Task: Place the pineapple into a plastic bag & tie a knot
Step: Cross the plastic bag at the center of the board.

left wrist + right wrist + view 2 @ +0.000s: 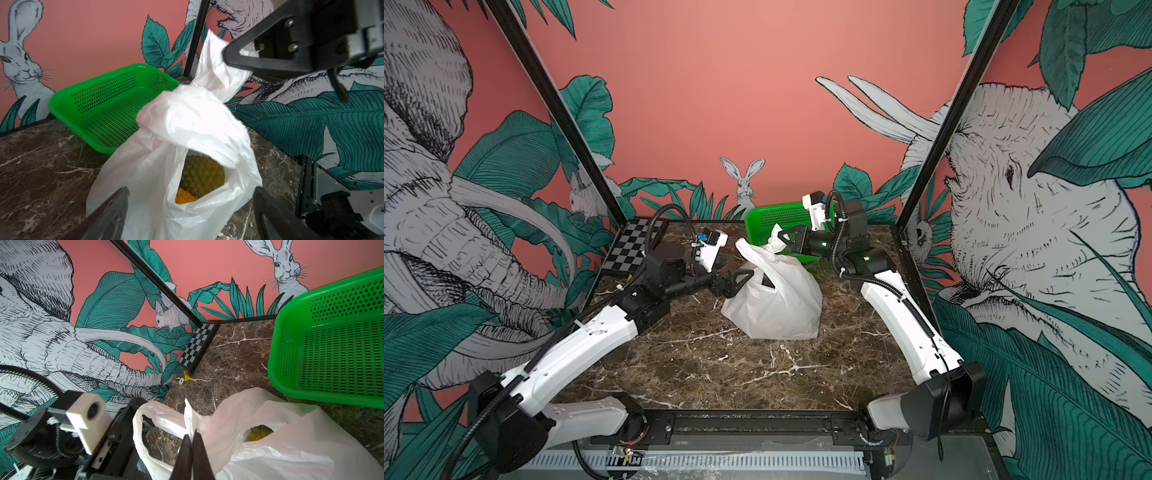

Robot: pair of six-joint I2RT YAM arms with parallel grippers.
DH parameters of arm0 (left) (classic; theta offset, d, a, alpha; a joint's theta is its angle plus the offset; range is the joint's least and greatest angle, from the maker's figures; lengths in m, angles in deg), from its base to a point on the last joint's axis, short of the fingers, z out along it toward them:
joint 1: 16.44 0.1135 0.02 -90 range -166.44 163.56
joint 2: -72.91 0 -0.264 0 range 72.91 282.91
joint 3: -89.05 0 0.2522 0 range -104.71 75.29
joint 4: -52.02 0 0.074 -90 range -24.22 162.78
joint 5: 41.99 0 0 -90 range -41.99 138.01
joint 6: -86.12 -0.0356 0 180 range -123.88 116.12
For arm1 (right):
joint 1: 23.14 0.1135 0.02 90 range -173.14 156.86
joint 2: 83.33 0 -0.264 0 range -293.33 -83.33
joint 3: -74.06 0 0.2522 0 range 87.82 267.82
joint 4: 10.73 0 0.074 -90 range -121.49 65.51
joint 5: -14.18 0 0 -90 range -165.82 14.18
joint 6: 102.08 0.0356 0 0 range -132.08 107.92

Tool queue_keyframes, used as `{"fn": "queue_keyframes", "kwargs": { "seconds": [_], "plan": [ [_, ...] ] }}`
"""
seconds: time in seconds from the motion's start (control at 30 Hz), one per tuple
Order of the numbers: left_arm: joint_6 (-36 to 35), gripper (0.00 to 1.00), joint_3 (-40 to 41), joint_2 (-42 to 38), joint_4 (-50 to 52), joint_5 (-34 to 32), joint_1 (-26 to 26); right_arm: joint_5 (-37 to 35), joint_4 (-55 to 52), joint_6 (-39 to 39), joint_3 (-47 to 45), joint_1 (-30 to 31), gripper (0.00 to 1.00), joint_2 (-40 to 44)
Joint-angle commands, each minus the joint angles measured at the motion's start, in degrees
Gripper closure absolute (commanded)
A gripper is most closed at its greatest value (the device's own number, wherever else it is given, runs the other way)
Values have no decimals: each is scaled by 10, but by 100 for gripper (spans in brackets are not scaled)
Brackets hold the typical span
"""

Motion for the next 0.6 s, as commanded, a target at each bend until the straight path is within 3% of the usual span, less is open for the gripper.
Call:
{"fn": "queue_keyframes", "kwargs": {
  "seconds": [0.0,0.37,0.57],
  "plan": [
    [-17,6,-35,21,-54,17,-2,-5,3,-6,0,-2,100,13],
    [-23,7,-97,108,-79,71,13,-4,-7,-5,1,-2,100,14],
    [-33,7,-49,47,-17,101,30,-8,-18,-9,6,-2,100,15]
  ]
}}
